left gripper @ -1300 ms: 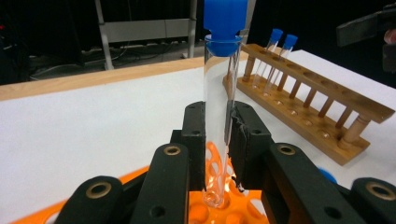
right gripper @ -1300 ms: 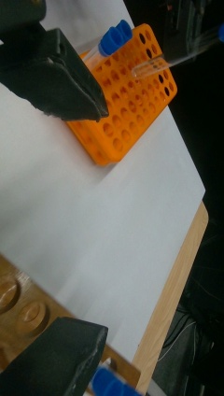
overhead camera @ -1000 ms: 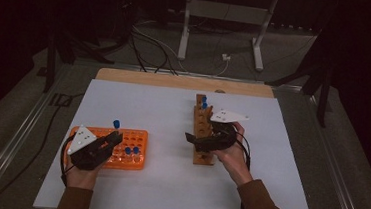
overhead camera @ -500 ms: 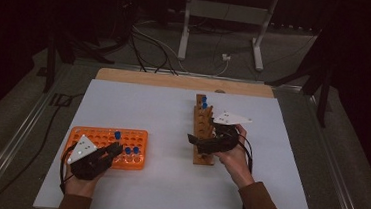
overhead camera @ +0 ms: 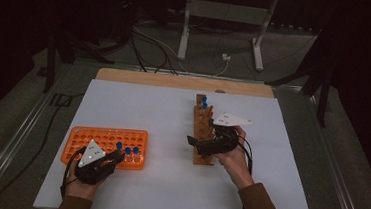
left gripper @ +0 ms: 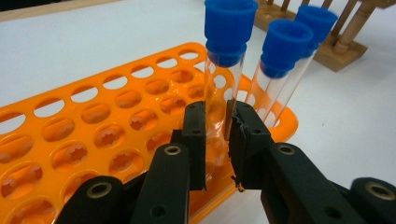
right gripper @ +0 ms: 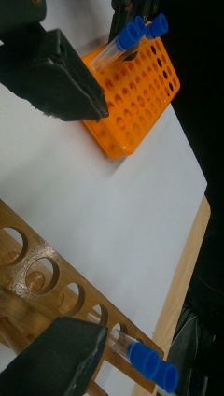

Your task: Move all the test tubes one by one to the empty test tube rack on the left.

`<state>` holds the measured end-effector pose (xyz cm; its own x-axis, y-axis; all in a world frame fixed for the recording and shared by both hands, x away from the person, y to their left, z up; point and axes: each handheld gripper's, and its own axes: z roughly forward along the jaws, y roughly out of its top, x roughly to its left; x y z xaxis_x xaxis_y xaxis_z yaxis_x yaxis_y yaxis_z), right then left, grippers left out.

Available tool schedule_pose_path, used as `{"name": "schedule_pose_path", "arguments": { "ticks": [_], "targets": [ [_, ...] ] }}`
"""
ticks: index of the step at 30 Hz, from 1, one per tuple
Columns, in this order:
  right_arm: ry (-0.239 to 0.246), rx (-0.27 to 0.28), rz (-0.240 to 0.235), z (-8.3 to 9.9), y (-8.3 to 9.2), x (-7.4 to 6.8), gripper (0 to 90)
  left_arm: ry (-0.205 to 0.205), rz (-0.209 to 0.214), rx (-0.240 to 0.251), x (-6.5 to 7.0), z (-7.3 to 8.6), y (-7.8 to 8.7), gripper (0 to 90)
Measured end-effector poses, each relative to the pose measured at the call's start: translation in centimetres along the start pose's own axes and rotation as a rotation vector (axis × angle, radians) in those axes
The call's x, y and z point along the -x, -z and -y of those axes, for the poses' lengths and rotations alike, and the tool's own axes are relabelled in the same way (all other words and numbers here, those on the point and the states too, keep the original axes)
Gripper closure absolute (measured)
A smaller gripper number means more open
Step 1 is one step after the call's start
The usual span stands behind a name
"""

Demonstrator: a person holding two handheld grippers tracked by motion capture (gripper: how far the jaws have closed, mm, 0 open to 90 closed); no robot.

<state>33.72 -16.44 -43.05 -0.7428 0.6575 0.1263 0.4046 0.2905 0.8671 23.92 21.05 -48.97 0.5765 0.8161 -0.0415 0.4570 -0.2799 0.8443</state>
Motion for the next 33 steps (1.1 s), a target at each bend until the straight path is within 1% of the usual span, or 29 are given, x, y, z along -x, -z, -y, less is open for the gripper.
{"name": "schedule_pose_path", "arguments": {
  "ticks": [3,8,12,16,20,21,23,26,27,28,30,33],
  "targets": [
    [0.000,-0.001,-0.004,0.1,-0.1,-0.1,0.2,-0.014,-0.004,-0.022,0.0,0.2,-0.2,78.6],
    [0.000,-0.005,-0.012,0.2,-0.2,-0.2,0.2,-0.029,-0.007,-0.028,0.2,0.2,-0.2,78.7],
    [0.000,-0.008,-0.016,0.3,-0.4,-0.2,0.2,-0.057,-0.018,-0.037,0.5,0.1,-0.3,78.6],
    [0.002,-0.006,-0.018,0.3,-0.5,-0.4,0.3,-0.052,-0.013,-0.037,0.4,0.2,-0.3,78.5],
    [0.002,-0.005,-0.020,0.2,-0.5,-0.4,0.3,-0.030,-0.005,-0.031,0.3,0.2,-0.2,77.0],
    [0.002,-0.004,-0.020,0.2,-0.5,-0.3,0.3,-0.028,-0.002,-0.029,0.2,0.2,-0.1,74.4],
    [0.001,-0.003,-0.020,0.2,-0.4,-0.3,0.3,-0.006,0.035,-0.013,0.0,0.3,0.1,68.2],
    [0.002,-0.003,-0.019,0.2,-0.4,-0.2,0.3,0.014,0.064,0.014,-0.3,0.2,0.5,59.2],
    [0.003,-0.001,-0.019,0.1,-0.4,-0.2,0.3,0.014,0.058,0.024,-0.4,0.2,0.6,56.1],
    [0.003,-0.001,-0.019,0.1,-0.4,-0.2,0.3,0.019,0.063,0.035,-0.4,0.1,0.8,53.6],
    [0.006,-0.001,-0.015,0.1,-0.3,-0.2,0.3,0.017,0.064,0.055,-0.5,0.0,1.1,50.1],
    [0.010,-0.005,-0.009,0.0,-0.3,-0.1,0.3,0.023,0.077,0.083,-0.8,-0.1,1.6,49.0]
  ]
}}
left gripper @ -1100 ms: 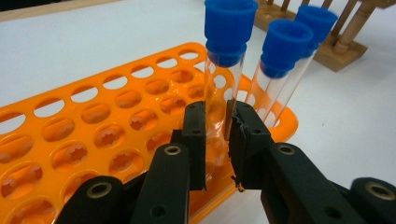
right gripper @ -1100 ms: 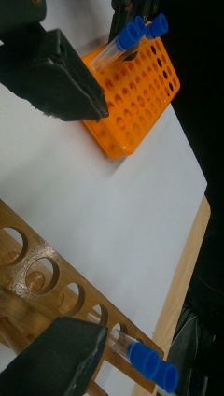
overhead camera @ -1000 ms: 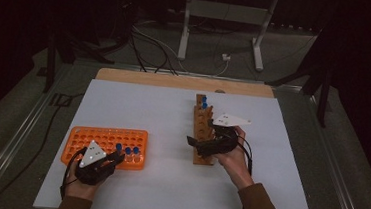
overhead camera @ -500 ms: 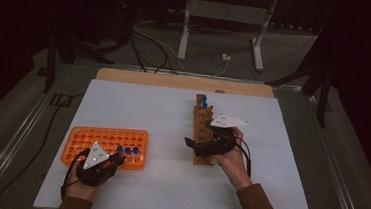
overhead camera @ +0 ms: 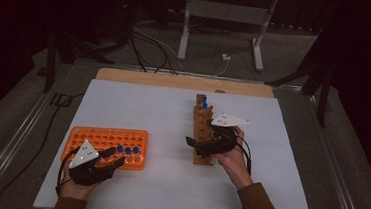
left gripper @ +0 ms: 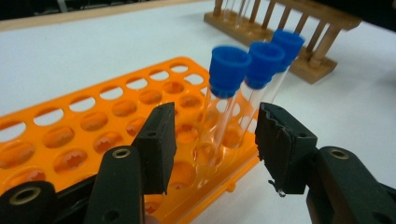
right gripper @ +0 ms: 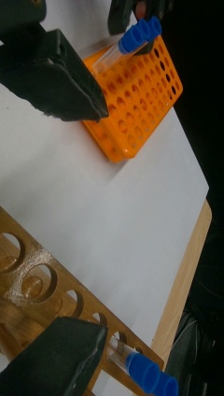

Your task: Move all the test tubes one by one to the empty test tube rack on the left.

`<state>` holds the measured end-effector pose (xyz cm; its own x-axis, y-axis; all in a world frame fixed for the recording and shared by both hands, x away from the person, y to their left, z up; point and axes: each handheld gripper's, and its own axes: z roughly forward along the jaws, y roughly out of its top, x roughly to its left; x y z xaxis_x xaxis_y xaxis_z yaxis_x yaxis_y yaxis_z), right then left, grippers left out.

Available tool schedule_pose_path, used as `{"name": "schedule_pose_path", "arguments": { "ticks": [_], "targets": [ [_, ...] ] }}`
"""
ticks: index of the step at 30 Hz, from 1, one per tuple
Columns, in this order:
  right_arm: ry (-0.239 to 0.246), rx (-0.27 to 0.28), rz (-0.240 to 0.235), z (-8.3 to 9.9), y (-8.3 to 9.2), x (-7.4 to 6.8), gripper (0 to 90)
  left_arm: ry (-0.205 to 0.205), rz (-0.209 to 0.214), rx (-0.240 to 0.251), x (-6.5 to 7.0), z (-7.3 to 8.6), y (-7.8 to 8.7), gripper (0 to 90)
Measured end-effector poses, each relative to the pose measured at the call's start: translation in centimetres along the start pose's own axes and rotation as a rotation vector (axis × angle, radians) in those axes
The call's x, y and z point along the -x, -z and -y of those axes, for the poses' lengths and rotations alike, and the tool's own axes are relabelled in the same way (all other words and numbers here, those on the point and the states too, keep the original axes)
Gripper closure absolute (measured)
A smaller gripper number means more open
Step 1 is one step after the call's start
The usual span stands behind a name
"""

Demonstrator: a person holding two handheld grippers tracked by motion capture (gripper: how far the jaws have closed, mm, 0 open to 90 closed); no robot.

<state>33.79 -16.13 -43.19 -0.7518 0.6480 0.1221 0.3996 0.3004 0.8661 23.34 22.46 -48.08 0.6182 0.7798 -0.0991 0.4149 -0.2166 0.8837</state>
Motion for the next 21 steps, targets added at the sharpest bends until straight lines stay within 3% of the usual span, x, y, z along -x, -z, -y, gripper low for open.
{"name": "schedule_pose_path", "arguments": {
  "ticks": [3,9,14,18,21],
  "targets": [
    [0.005,0.004,0.012,-0.1,0.1,0.2,0.3,0.015,0.001,0.022,-0.3,-0.1,0.5,44.9],
    [0.017,0.007,0.051,-0.5,-0.1,0.8,0.3,0.052,-0.088,0.072,-0.6,-0.5,1.1,23.4],
    [0.002,0.011,0.078,-0.9,-0.5,1.6,2.7,0.084,-0.126,0.106,-1.1,-0.7,1.4,15.9],
    [-0.003,0.011,0.101,-1.4,-0.8,2.1,6.8,0.109,-0.166,0.102,-1.5,-0.8,1.4,3.1],
    [0.008,-0.006,0.134,-1.7,-1.3,2.5,7.8,0.121,-0.186,0.103,-1.7,-0.7,1.5,0.7]
  ]
}}
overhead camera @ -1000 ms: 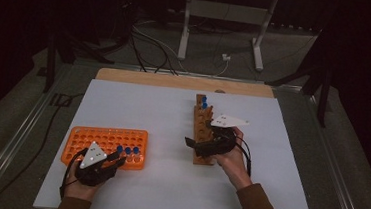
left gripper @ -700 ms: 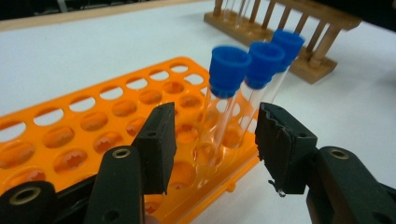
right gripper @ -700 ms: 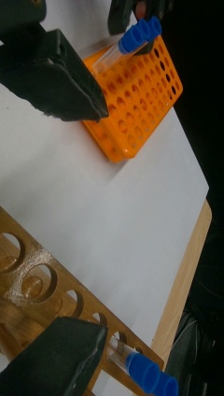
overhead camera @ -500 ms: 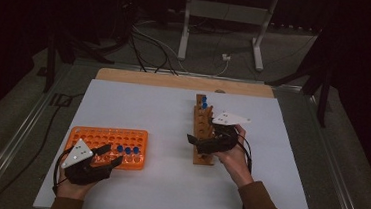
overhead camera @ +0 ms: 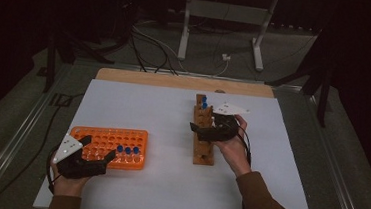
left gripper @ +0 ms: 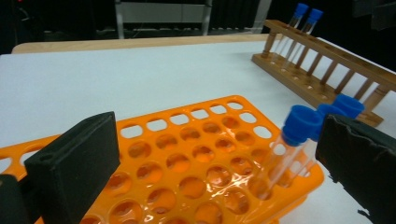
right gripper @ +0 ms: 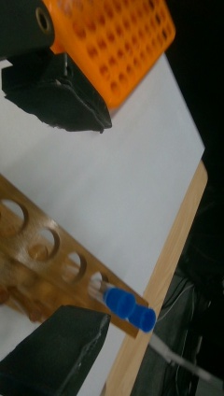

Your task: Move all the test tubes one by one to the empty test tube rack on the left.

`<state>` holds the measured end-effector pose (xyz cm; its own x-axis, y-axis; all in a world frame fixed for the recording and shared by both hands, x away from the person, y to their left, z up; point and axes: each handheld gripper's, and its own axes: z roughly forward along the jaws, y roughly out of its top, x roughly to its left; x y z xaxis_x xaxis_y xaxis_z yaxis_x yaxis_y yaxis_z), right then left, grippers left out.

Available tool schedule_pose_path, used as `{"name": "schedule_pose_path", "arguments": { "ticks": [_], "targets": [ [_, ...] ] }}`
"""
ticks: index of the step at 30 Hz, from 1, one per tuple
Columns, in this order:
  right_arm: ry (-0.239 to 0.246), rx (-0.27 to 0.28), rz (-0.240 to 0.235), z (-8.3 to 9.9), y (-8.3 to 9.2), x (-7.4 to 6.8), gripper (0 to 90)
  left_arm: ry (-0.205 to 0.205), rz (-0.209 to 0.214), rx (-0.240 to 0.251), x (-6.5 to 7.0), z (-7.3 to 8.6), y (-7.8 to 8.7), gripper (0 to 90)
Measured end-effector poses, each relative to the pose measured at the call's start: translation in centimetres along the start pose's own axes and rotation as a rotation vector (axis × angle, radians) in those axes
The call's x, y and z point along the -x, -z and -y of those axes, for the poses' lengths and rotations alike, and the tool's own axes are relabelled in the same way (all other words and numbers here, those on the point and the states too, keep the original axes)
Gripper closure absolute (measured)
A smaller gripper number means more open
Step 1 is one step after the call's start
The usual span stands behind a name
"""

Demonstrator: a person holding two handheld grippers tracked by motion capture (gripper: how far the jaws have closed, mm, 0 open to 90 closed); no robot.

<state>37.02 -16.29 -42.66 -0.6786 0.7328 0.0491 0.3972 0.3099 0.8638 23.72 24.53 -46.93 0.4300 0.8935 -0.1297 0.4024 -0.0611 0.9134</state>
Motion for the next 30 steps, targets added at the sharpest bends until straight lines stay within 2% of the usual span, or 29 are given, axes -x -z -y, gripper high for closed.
{"name": "schedule_pose_path", "arguments": {
  "ticks": [2,4,5,9,14,17,20,23,26,30],
  "targets": [
    [-0.001,-0.015,0.014,-0.2,-0.5,0.3,9.2,0.009,0.006,0.000,-0.1,0.0,0.0,0.7],
    [-0.005,-0.032,0.014,-0.4,-1.0,0.7,15.6,0.005,0.005,-0.005,-0.2,0.1,-0.1,0.7],
    [-0.004,-0.041,0.019,-0.5,-1.3,0.9,16.0,0.001,0.005,-0.010,-0.2,0.2,-0.1,0.7],
    [-0.022,-0.053,0.064,-0.8,-2.2,1.7,23.3,0.007,0.005,-0.012,-0.4,0.3,-0.2,0.7],
    [-0.071,-0.064,0.112,-0.5,-3.2,3.1,43.5,0.006,0.010,-0.018,-0.5,0.4,-0.2,0.8],
    [-0.076,-0.066,0.114,-0.3,-3.8,3.5,54.9,0.006,0.007,-0.017,-0.5,0.4,-0.2,0.8],
    [-0.062,-0.071,0.134,-0.2,-4.3,3.6,62.3,0.008,0.005,-0.013,-0.5,0.5,-0.1,0.8],
    [-0.069,-0.069,0.130,-0.1,-4.7,3.8,70.2,0.008,0.003,-0.015,-0.5,0.5,0.0,0.8],
    [-0.063,-0.068,0.129,0.0,-5.0,3.9,74.7,0.005,0.003,-0.019,-0.6,0.6,0.0,0.8],
    [-0.073,-0.056,0.134,0.1,-5.2,4.1,75.2,0.011,0.001,-0.015,-0.6,0.6,0.1,0.8]
  ]
}}
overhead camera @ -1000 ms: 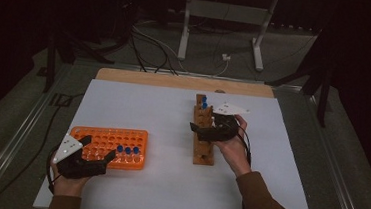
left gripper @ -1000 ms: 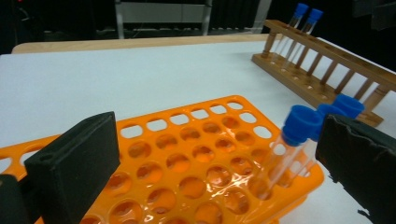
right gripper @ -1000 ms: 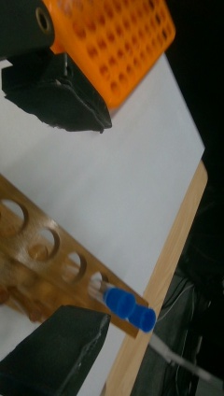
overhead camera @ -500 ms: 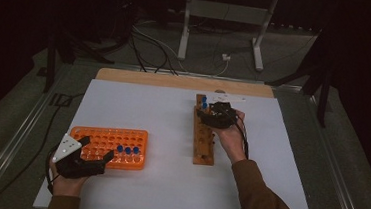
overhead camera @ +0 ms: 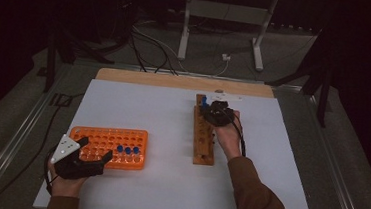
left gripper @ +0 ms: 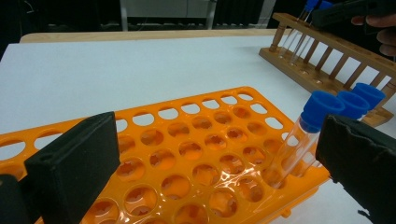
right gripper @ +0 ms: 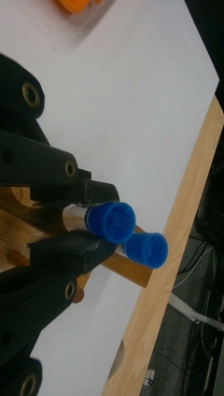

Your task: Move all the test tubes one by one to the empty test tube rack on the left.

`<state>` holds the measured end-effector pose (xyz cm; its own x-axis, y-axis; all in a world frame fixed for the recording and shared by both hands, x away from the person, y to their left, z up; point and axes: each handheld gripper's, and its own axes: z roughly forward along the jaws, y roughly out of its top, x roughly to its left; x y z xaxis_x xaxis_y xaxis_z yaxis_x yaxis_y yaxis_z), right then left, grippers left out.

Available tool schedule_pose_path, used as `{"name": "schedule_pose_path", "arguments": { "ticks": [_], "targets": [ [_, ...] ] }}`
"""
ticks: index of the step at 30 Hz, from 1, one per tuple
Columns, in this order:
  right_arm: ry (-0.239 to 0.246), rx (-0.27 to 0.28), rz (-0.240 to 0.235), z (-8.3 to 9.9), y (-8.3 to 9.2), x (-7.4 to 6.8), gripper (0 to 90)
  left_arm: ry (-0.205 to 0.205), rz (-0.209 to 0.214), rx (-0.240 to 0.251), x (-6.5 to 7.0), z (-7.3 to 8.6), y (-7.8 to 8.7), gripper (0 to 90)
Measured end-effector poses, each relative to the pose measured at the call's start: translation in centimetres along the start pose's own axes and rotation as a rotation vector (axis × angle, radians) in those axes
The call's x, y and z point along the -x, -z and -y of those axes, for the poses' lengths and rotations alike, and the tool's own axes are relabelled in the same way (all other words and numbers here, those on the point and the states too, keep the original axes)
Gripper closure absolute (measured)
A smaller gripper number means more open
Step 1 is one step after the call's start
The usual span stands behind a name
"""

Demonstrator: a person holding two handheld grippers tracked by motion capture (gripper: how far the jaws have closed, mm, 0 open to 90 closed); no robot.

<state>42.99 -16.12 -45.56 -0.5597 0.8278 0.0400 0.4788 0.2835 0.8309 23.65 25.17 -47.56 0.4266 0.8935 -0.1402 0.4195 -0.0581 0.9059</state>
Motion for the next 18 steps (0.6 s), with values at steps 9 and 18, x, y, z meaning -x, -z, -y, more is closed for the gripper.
{"name": "schedule_pose_path", "arguments": {
  "ticks": [9,18],
  "targets": [
    [0.003,-0.002,0.005,-0.25,-0.65,-0.22,75.3,-0.005,-0.004,-0.002,-0.02,0.07,0.12,0.8],
    [-0.005,0.001,0.021,-0.12,-0.84,-0.32,75.6,-0.005,-0.008,-0.004,-0.05,0.12,0.21,0.8]
  ]
}}
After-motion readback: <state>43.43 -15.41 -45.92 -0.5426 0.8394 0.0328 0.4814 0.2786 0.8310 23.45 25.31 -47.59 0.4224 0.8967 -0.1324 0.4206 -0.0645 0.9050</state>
